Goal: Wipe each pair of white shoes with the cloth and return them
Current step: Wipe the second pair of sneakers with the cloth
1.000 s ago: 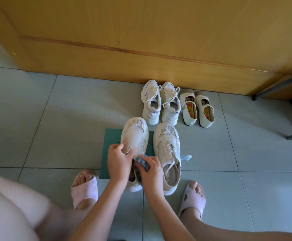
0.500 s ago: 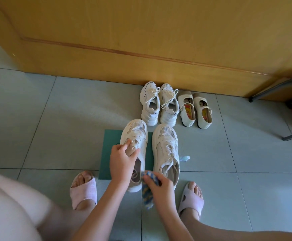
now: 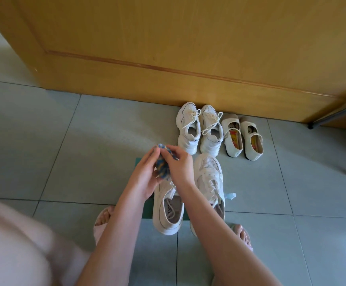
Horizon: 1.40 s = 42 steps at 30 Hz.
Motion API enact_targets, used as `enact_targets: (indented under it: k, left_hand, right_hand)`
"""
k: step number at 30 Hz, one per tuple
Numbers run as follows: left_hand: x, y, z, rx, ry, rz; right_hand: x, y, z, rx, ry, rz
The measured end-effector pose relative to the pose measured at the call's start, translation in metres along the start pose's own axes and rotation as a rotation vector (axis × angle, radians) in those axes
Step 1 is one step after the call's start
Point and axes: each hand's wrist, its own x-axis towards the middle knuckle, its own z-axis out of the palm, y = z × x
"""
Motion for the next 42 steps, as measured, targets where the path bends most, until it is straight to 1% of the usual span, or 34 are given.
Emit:
enact_targets:
  k: [2,4,6,7,10,12,14,17,20,22,24,27,33,36,42]
  left_hand:
    - [0.009,0.001,-0.010,-0.018,0.090,0.065]
    - [0.019,0.003,-0.020,0.035,0.178,0.131]
    - [0.034,0.005,-0.029,0.185,0.318,0.190]
    - [0.043,0.007,-0.032,0.272,0.378,0.229]
    - [0.068,0.017,-0.031,0.519,0.444,0.371]
    - [0.086,0.022,-0.027,0.709,0.422,0.422]
    - [0.104,0.026,-0.024,0.827,0.357,0.438]
    - [0.126,0.027,-0.016,0.934,0.241,0.434]
    - [0.135,0.019,-0.009,1.013,0.087,0.364]
    - [0.133,0.011,-0.010,1.040,0.023,0.342]
    - [0.129,0.003,-0.014,1.058,0.037,0.374]
    - [0.122,-0.006,-0.021,1.115,0.101,0.477]
    - [0.102,-0.019,-0.030,1.045,0.140,0.615]
    - [0.088,-0.027,-0.040,1.039,0.204,0.611]
    - [0.067,-0.040,-0.053,1.065,0.212,0.611]
  right_hand:
    - [0.004,0.004,0.007,-0.048,-0.104,-0.011]
    - [0.006,0.011,0.007,-0.101,-0.124,-0.015]
    - [0.008,0.019,0.001,-0.199,-0.088,0.046]
    - [0.008,0.024,-0.001,-0.291,-0.083,0.086]
    - [0.001,0.039,0.001,-0.597,-0.104,0.175]
    - [-0.002,0.047,0.005,-0.681,-0.094,0.200]
    - [-0.002,0.055,0.005,-0.696,-0.079,0.203]
    - [0.000,0.060,0.003,-0.674,-0.046,0.189]
    - [0.001,0.062,0.002,-0.670,-0.023,0.178]
    - [0.000,0.063,0.001,-0.678,-0.019,0.165]
    - [0.000,0.064,-0.001,-0.686,-0.024,0.148]
    - [0.001,0.064,-0.001,-0.690,-0.029,0.139]
    - [0.001,0.061,-0.002,-0.682,-0.032,0.125]
    - [0.002,0.061,-0.002,-0.682,-0.036,0.131]
    - [0.003,0.061,-0.002,-0.696,-0.045,0.135]
